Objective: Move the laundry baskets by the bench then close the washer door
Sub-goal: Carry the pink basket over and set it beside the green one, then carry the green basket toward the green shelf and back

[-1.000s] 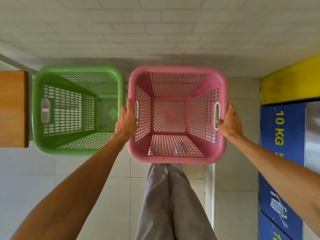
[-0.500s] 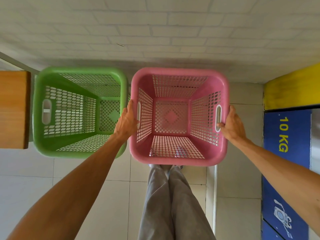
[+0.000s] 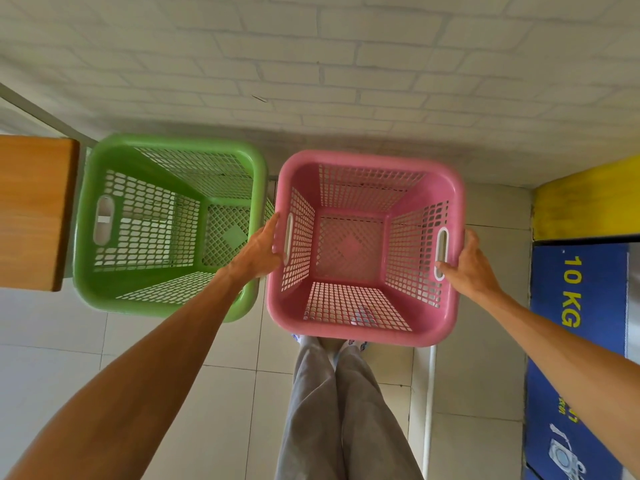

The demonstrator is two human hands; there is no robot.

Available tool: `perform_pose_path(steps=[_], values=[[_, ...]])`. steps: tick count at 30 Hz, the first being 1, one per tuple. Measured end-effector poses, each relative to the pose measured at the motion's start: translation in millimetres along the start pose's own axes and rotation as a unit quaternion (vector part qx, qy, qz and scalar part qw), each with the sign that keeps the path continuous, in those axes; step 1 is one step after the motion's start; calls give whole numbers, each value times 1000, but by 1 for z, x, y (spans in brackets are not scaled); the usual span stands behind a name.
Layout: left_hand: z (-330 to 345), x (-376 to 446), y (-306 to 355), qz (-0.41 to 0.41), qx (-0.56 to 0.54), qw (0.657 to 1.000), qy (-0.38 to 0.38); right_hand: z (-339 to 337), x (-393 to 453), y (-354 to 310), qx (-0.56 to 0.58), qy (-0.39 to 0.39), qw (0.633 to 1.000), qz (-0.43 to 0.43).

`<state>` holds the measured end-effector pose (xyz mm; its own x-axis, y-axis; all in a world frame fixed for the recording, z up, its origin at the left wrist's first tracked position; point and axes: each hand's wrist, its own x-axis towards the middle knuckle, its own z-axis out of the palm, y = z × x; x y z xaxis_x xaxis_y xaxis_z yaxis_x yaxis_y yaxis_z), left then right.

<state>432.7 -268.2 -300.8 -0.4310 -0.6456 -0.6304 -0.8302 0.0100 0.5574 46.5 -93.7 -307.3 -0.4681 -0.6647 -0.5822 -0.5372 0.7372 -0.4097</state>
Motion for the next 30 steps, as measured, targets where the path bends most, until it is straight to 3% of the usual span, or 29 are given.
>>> perform_pose_path(steps=[6,10,17,23,26,30], values=[[-8,-9,15,-23,28,999,14,-7,-9,-24,-36,-5,999,6],[-20,-19,17,-11,19,998,64,-4,-15,-52,-125,35,991,-42],[-75,-66,3,-37,35,995,83,21,-40,-127,-173,-12,978,-119],[-147,-114,-42,-70,53,983,158,50,-78,-208,-152,-37,975,-156],[-164,-136,-74,-91,6,974,210,77,-101,-238,-180,-51,966,-179],[-175,-164,-127,-105,33,974,197,119,-135,-269,-208,-60,959,-186]])
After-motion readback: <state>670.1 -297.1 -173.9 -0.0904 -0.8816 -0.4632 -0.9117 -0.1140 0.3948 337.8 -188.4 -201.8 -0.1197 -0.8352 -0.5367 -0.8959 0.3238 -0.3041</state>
